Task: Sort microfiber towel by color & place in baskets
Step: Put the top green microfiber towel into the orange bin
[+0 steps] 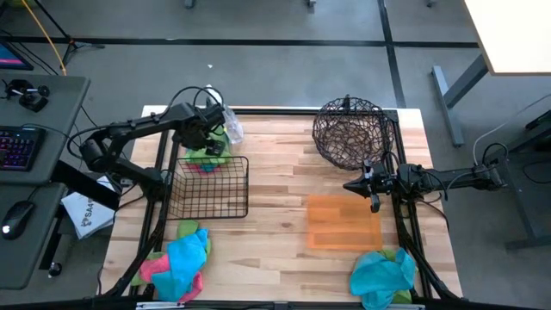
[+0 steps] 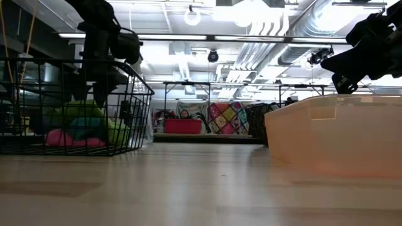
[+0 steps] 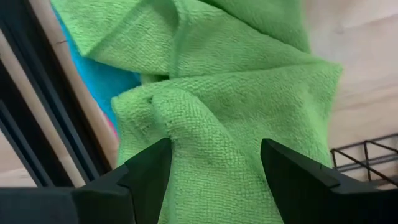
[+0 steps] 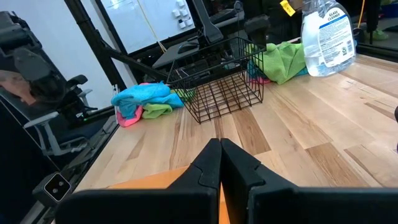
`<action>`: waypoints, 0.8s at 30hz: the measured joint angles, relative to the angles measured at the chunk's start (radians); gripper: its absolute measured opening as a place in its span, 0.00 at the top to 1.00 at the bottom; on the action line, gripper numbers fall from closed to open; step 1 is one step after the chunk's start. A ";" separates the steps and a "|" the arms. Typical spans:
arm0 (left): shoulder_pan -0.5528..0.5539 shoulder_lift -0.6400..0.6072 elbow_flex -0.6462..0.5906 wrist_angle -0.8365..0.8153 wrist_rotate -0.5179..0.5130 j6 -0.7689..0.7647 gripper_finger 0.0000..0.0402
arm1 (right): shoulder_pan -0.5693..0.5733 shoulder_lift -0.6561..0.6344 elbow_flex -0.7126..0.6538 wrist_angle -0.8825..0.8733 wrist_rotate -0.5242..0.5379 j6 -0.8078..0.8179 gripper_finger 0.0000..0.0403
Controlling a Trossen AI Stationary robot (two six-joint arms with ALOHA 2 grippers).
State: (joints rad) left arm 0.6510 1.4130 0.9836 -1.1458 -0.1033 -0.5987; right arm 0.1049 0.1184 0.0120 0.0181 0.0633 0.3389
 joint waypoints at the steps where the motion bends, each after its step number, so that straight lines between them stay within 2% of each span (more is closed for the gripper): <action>1: -0.005 -0.001 0.000 0.000 0.003 0.001 0.42 | 0.000 0.000 0.000 0.000 0.000 0.000 1.00; 5: -0.036 -0.002 0.000 -0.003 0.005 0.029 0.44 | 0.000 0.000 0.000 0.000 0.000 0.000 1.00; 8: -0.064 -0.003 0.000 -0.013 -0.006 0.043 0.53 | 0.000 0.000 0.000 0.000 0.000 0.000 1.00; 10: -0.081 -0.003 0.000 -0.013 -0.010 0.044 0.65 | 0.000 0.000 0.000 0.000 0.000 0.000 1.00; 13: -0.097 -0.003 0.000 -0.013 -0.011 0.061 0.90 | 0.000 0.000 0.000 0.000 0.000 0.000 1.00; 14: -0.099 -0.003 0.000 -0.013 -0.013 0.062 0.95 | 0.000 0.000 0.000 0.000 0.000 0.000 1.00; 19: -0.101 -0.021 0.036 -0.027 -0.062 0.065 0.99 | 0.000 0.000 0.000 0.000 0.000 0.000 1.00; 24: -0.101 -0.075 0.192 -0.037 -0.120 0.090 1.00 | 0.000 0.000 0.000 0.000 0.000 0.000 1.00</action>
State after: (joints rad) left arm 0.5503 1.3383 1.1756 -1.1832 -0.2236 -0.5085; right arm 0.1050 0.1184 0.0120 0.0185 0.0635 0.3389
